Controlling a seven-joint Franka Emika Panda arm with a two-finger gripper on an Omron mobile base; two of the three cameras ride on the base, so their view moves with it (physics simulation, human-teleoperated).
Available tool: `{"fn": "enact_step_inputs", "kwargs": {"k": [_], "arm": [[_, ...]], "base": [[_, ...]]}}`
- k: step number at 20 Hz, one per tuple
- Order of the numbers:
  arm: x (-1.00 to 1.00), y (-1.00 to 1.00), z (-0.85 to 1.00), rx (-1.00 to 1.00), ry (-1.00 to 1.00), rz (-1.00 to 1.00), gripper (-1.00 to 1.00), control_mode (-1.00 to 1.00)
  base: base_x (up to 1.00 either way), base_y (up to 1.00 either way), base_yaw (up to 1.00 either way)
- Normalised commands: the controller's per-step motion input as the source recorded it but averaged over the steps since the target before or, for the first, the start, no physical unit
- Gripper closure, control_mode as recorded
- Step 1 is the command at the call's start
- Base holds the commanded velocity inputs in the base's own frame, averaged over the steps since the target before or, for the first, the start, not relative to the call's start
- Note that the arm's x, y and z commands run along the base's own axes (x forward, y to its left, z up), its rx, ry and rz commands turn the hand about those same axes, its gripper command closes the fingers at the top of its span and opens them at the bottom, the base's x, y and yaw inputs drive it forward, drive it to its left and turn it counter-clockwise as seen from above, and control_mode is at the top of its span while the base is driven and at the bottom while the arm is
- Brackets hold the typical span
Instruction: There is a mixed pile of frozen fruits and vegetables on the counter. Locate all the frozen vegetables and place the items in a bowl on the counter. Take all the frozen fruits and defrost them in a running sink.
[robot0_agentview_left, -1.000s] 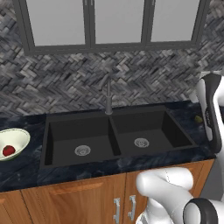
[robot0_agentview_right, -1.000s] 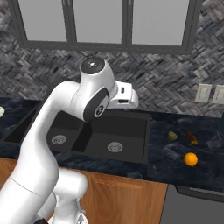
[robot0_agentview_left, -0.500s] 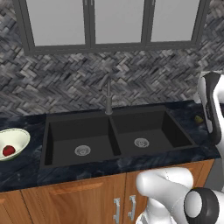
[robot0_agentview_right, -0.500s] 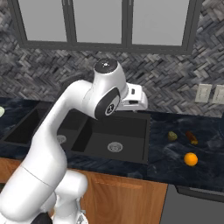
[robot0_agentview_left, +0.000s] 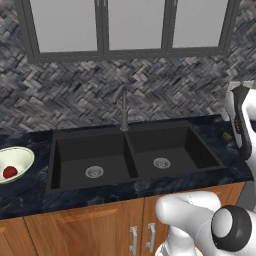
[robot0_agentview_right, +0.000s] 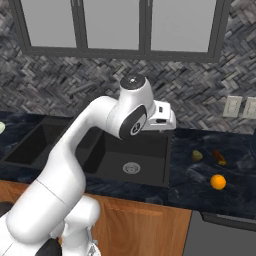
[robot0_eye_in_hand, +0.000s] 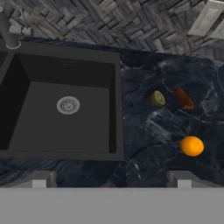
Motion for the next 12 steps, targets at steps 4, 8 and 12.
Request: {"fn": "enact_step_inputs", "kwargs": {"k": [4,8,12], "arm": [[0.00,-0.30,-0.02,-0.02,0.00,-0.02,-1.00,-1.00],[0.01,-0.36,0.00,-0.01,0.00,-0.02,-1.00,-1.00],[0.00,-0.33,0.00,-0.01,0.00,-0.02,-1.00,-1.00]], "base": [[0.00,0.00,0.00],[0.00,0.00,0.00],[0.00,0.00,0.00]]}}
